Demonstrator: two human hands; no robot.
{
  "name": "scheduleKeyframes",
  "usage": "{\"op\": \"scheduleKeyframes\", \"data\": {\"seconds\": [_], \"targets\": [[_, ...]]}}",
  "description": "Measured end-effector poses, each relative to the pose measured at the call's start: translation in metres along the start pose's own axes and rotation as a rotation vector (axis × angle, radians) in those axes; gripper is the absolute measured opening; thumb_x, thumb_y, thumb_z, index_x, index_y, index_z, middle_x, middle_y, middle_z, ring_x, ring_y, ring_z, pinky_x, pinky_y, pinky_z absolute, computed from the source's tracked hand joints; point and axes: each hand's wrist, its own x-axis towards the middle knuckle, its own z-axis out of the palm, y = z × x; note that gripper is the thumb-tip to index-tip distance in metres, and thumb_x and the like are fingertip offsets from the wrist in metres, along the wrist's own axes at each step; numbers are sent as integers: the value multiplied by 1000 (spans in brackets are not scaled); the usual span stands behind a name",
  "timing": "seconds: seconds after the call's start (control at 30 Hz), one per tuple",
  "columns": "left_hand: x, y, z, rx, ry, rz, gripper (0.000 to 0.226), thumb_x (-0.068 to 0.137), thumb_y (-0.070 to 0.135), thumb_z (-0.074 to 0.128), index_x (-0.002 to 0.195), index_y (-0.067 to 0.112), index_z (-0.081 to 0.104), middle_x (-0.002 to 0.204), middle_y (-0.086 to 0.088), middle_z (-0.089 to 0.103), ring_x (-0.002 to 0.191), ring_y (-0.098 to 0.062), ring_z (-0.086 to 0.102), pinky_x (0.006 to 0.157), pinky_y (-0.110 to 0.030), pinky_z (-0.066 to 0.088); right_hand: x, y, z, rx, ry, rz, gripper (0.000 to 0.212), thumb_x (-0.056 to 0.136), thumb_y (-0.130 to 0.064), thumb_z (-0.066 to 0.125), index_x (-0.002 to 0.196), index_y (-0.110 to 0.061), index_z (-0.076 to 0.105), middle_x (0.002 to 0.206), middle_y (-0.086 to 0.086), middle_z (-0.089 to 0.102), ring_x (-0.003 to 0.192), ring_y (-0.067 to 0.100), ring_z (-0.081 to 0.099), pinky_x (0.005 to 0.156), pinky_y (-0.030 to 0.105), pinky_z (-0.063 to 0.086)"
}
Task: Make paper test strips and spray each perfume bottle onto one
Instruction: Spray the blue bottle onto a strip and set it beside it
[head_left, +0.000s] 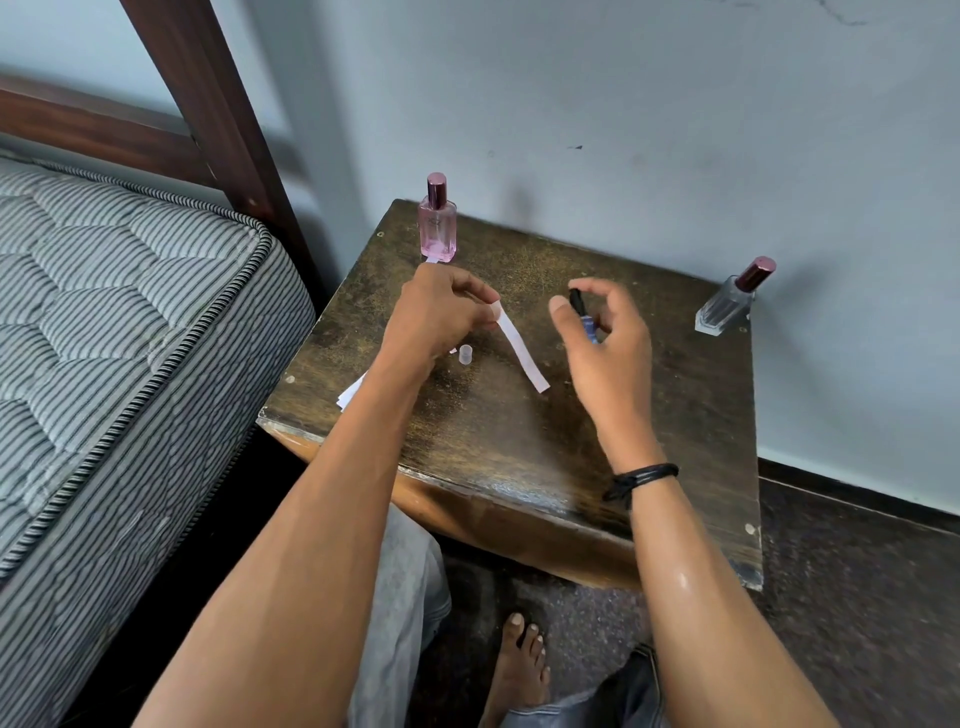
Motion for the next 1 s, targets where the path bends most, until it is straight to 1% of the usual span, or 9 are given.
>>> {"op": "scheduleKeyframes", "data": {"seconds": [0.1, 0.23, 0.3, 0.37, 0.43, 0.63, 0.8, 0.93, 1.0], "targets": [[-1, 1, 2, 17, -33, 49, 12, 80, 7, 81, 86, 16, 77, 80, -2, 78, 77, -16, 77, 86, -41, 62, 4, 0, -7, 182, -30, 81, 18, 96, -44, 67, 113, -39, 67, 86, 2, 60, 70, 10, 55, 64, 30, 45], [-4, 4, 6, 95, -71, 98, 10, 84, 8, 79, 92, 12, 76, 78, 0, 76, 70, -4, 74, 76, -38, 62, 6, -5, -13, 347, -67, 164, 23, 101, -29, 67, 123, -22, 65, 79, 7, 58, 63, 6, 53, 49, 20, 39], [-4, 5, 7, 138, -80, 114, 10, 84, 11, 79, 93, 13, 76, 79, 1, 77, 72, -5, 74, 75, -40, 63, 7, -5, -15, 375, -61, 174, 27, 101, -28, 66, 126, -19, 63, 79, 7, 61, 63, 6, 55, 47, 19, 39], [-3, 4, 8, 165, -86, 119, 9, 83, 12, 80, 91, 16, 76, 80, 1, 76, 76, -11, 73, 77, -43, 63, 8, -5, -16, 393, -48, 197, 28, 101, -30, 67, 126, -18, 61, 76, 2, 66, 67, 7, 57, 47, 18, 40], [-3, 4, 9, 184, -92, 118, 8, 83, 13, 80, 89, 17, 76, 77, 2, 74, 74, -13, 70, 73, -43, 63, 9, -4, -18, 398, -43, 220, 28, 100, -33, 67, 124, -19, 62, 75, -3, 71, 72, 8, 59, 49, 18, 41], [-5, 6, 12, 252, -97, 153, 5, 84, 18, 79, 87, 21, 76, 78, 8, 70, 70, -7, 63, 55, -28, 52, 11, -5, -21, 380, -35, 257, 25, 97, -32, 71, 118, -19, 67, 89, -3, 79, 74, 10, 60, 52, 17, 43], [-5, 5, 13, 272, -103, 157, 6, 84, 20, 80, 89, 21, 77, 82, 7, 72, 75, -10, 65, 57, -27, 54, 11, -6, -21, 364, -40, 254, 23, 96, -31, 72, 116, -22, 67, 89, -4, 79, 79, 9, 63, 53, 17, 45], [-4, 4, 13, 270, -107, 159, 7, 84, 19, 80, 89, 21, 77, 83, 6, 72, 79, -15, 68, 62, -32, 58, 12, -7, -21, 341, -42, 242, 24, 95, -29, 74, 117, -22, 67, 87, -5, 79, 82, 7, 67, 57, 19, 46], [-4, 4, 13, 274, -106, 164, 7, 84, 19, 80, 89, 22, 77, 83, 6, 72, 80, -13, 68, 60, -31, 58, 11, -7, -21, 320, -49, 231, 25, 95, -27, 74, 119, -23, 67, 86, -6, 78, 84, 6, 68, 59, 20, 47]]}}
